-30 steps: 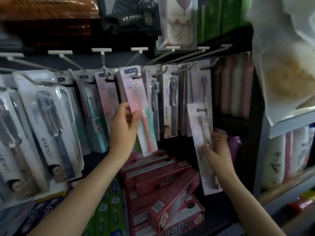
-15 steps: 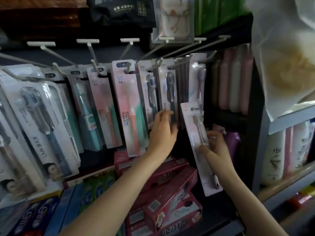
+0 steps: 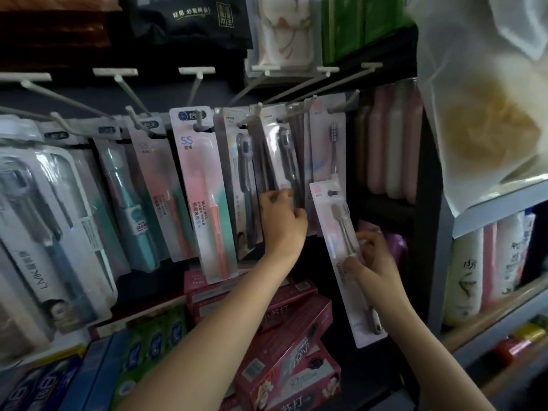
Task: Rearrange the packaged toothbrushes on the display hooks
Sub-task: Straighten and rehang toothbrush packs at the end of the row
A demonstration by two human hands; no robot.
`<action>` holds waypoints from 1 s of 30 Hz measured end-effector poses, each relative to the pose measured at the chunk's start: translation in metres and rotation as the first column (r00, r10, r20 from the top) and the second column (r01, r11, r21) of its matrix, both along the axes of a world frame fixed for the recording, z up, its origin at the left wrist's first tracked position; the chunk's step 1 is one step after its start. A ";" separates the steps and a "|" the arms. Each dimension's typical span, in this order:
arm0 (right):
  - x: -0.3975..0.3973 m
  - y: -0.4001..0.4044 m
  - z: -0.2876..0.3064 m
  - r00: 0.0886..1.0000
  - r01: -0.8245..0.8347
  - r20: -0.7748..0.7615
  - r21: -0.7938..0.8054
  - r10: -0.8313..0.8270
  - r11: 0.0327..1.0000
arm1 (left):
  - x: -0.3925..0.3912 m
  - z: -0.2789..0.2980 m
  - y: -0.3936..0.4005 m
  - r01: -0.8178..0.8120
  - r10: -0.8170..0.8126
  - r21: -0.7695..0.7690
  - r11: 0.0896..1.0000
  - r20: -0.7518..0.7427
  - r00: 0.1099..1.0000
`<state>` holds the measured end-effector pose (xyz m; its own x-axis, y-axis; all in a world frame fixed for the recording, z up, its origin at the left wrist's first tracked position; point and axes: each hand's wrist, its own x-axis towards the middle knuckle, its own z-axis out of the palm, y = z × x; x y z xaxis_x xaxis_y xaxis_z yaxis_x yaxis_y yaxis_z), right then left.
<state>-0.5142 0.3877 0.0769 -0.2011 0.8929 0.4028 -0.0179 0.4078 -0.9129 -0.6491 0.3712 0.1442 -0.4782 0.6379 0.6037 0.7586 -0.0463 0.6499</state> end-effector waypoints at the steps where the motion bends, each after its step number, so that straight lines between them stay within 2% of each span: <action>1: 0.000 0.000 0.000 1.000 0.002 0.001 0.000 -0.002 1.000 | 0.003 -0.001 -0.002 0.020 -0.020 0.002 1.000 -0.029 0.999; 6: 0.001 -0.001 0.002 1.000 0.017 -0.018 0.000 -0.017 1.000 | 0.021 -0.010 -0.010 0.107 -0.113 -0.040 0.993 -0.200 0.973; 16: -0.003 -0.002 0.002 1.000 0.009 -0.012 -0.004 -0.009 1.000 | 0.014 -0.013 -0.018 0.170 -0.173 -0.037 0.985 -0.107 0.979; 22: -0.003 -0.003 0.003 1.000 0.006 -0.010 -0.021 -0.007 1.000 | 0.001 -0.004 -0.011 0.122 -0.128 0.146 0.982 0.031 0.991; 25: -0.003 -0.004 0.008 1.000 0.002 -0.014 -0.029 -0.002 1.000 | -0.003 0.012 -0.003 0.024 -0.044 0.177 0.984 0.107 0.993; 27: -0.003 -0.004 0.010 1.000 0.002 -0.019 -0.030 -0.002 1.000 | -0.003 0.020 0.000 -0.004 -0.006 0.182 0.983 0.056 0.998; 30: -0.003 -0.004 0.012 1.000 -0.003 -0.027 -0.020 0.003 1.000 | 0.000 0.018 -0.009 0.052 -0.042 0.253 0.966 -0.043 0.998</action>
